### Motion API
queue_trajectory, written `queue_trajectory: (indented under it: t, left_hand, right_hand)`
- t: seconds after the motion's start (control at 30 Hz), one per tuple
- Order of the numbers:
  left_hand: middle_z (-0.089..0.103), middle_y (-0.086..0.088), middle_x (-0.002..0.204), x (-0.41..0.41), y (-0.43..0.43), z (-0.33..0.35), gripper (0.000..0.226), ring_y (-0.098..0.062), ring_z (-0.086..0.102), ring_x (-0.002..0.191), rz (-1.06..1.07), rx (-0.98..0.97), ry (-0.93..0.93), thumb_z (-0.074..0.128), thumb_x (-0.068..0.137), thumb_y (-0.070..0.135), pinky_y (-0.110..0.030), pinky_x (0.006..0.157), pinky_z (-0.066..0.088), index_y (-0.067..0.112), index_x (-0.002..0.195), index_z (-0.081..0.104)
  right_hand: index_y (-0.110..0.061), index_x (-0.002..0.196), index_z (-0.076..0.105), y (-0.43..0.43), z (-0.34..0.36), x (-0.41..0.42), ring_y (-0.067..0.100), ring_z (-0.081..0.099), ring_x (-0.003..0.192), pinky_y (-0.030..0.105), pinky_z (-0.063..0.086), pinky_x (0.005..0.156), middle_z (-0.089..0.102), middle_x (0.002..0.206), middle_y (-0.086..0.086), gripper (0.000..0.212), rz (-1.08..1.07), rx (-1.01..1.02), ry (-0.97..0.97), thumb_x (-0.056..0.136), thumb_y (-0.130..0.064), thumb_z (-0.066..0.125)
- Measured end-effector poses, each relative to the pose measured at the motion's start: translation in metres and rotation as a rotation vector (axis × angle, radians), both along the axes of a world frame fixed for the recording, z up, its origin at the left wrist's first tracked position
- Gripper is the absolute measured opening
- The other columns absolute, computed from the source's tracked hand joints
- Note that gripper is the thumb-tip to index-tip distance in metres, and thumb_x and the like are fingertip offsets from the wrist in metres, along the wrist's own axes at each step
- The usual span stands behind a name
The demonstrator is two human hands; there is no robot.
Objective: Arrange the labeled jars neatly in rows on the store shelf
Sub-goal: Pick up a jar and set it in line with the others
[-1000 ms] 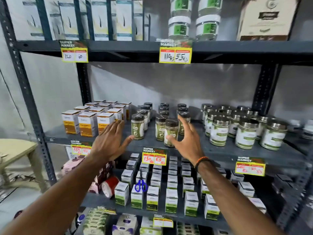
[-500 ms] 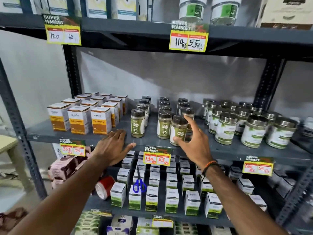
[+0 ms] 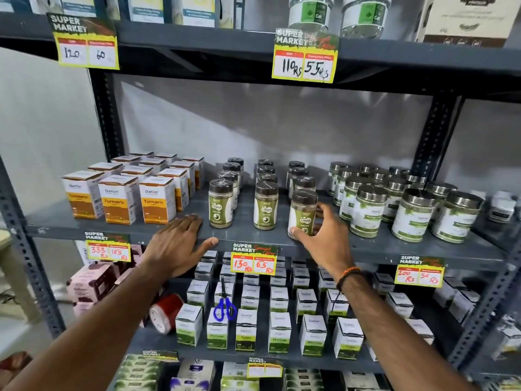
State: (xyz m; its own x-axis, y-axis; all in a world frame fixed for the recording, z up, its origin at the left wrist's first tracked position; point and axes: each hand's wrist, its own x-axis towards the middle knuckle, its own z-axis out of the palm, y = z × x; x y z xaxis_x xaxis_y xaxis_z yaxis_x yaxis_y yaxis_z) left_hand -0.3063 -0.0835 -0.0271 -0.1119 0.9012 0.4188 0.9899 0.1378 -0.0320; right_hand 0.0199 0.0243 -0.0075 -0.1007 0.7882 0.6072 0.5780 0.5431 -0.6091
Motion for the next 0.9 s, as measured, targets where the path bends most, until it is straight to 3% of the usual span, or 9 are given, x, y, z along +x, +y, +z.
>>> queue_trajectory:
  t: [0.13,0.27,0.47,0.67,0.9]
  left_hand:
    - [0.049,-0.014,0.155,0.001,-0.001,-0.001,0.094,-0.030,0.048,0.139,0.004,0.006,0.001,0.014,0.095,0.080,-0.048,0.111,0.041,0.011,0.151,0.042]
    - [0.049,-0.014,0.154,0.001,-0.001,-0.002,0.093,-0.030,0.048,0.138,0.004,0.014,-0.001,0.015,0.095,0.079,-0.048,0.111,0.041,0.010,0.150,0.043]
    - [0.048,-0.015,0.155,0.001,-0.001,-0.002,0.096,-0.030,0.047,0.140,0.008,0.010,-0.007,0.012,0.094,0.081,-0.048,0.113,0.039,0.010,0.152,0.041]
    - [0.047,-0.015,0.156,0.000,0.000,-0.003,0.096,-0.031,0.046,0.141,0.007,0.006,-0.009,0.012,0.094,0.081,-0.049,0.114,0.038,0.010,0.152,0.041]
    - [0.047,-0.015,0.156,0.002,-0.001,-0.001,0.098,-0.030,0.046,0.141,0.010,-0.003,-0.011,0.010,0.093,0.082,-0.049,0.114,0.037,0.010,0.153,0.040]
  right_hand:
    - [-0.017,0.132,0.056,0.004,0.003,0.006,0.006,0.065,0.085,0.016,0.051,0.071,0.068,0.105,-0.009,0.077,-0.023,-0.029,-0.023,0.070,-0.049,0.089]
    - [-0.021,0.110,0.067,0.009,0.000,0.011,0.000,0.066,0.076,0.013,0.051,0.067,0.075,0.097,-0.010,0.056,-0.034,-0.074,-0.103,0.068,-0.051,0.090]
    - [-0.019,0.107,0.070,0.022,0.005,0.007,0.011,0.071,0.078,0.030,0.061,0.072,0.078,0.097,-0.003,0.050,-0.086,-0.137,-0.149,0.073,-0.050,0.088]
    - [-0.024,0.097,0.074,0.024,0.007,0.007,0.010,0.069,0.074,0.026,0.058,0.068,0.078,0.091,-0.006,0.046,-0.127,-0.193,-0.138,0.067,-0.055,0.090]
    - [-0.025,0.090,0.075,0.024,0.010,0.003,0.011,0.070,0.077,0.030,0.059,0.069,0.077,0.086,-0.007,0.045,-0.155,-0.222,-0.092,0.062,-0.056,0.092]
